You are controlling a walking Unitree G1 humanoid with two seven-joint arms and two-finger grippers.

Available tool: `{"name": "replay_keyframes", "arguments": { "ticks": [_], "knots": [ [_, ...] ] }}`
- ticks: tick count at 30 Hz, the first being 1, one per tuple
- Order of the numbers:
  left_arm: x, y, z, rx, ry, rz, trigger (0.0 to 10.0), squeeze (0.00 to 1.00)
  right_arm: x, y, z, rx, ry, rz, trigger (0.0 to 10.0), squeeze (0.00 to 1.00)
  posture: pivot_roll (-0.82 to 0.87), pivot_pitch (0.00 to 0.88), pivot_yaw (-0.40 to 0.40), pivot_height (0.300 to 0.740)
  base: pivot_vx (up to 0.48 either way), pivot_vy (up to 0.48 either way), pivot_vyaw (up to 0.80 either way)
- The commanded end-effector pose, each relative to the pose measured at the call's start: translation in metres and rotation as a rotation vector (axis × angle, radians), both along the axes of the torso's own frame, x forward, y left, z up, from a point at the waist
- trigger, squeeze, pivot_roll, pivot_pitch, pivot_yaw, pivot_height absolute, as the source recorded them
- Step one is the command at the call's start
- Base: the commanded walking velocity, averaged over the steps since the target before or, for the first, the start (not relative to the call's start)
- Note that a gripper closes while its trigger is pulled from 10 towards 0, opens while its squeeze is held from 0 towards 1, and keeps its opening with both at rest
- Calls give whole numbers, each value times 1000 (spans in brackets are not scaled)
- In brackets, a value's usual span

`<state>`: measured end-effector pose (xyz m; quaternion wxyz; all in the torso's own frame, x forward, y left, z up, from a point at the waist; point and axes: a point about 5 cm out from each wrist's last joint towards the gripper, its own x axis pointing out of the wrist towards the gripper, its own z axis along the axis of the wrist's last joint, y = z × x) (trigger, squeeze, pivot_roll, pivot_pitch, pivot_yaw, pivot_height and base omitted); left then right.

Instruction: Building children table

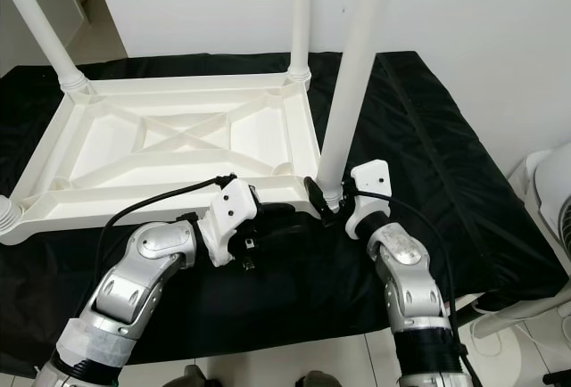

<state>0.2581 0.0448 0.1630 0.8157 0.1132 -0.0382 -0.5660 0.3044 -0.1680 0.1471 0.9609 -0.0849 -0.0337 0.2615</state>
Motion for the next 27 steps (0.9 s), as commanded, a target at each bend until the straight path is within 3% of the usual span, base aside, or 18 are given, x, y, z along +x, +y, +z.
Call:
{"name": "replay_keyframes", "arguments": {
  "ticks": [1, 4, 7, 8, 9, 22, 23, 24, 25, 27],
  "knots": [
    [3, 1, -1, -6, 6, 48, 10000, 0, 0, 5, -3, 2, 8, 41, 10000, 0, -132, 23, 59, 740, 0, 0, 0],
    [4, 0, 1, -11, 2, 54, 10000, 0, 12, 9, -1, -40, 35, 146, 10000, 0, -123, 27, 50, 740, 0, 0, 0],
    [4, 1, 1, -13, 1, 58, 10000, 0, 15, 9, -2, -56, 41, 166, 10000, 0, -123, 27, 50, 740, 0, 0, 0],
    [4, 1, 2, -14, -1, 62, 10000, 0, 17, 9, -3, -61, 53, 183, 3020, 0, -116, 29, 44, 740, 0, 0, 0],
    [5, 1, 2, -17, -1, 68, 10000, 0, 18, 8, -4, -66, 63, 193, 0, 0, -113, 29, 38, 740, 0, 0, 0],
    [4, 1, 2, -25, 3, 78, 10000, 0, 20, -3, -14, -66, 111, 193, 0, 0, -122, 35, 40, 740, 0, 0, 0],
    [5, 0, 2, -25, 4, 76, 10000, 0, 20, -4, -14, -73, 108, 189, 1804, 0, -124, 36, 40, 740, 0, 0, 0],
    [5, 0, 2, -25, 4, 76, 10000, 0, 20, -4, -14, -73, 108, 189, 1804, 0, -124, 36, 40, 740, 0, 0, 0],
    [5, 0, 2, -25, 4, 74, 10000, 0, 20, -4, -14, -76, 103, 173, 10000, 0, -125, 38, 42, 740, 0, 0, 0],
    [5, 0, 2, -24, 4, 73, 10000, 0, 22, -5, -13, -76, 91, 119, 10000, 0, -125, 38, 42, 740, 0, 0, 0]
  ]
}}
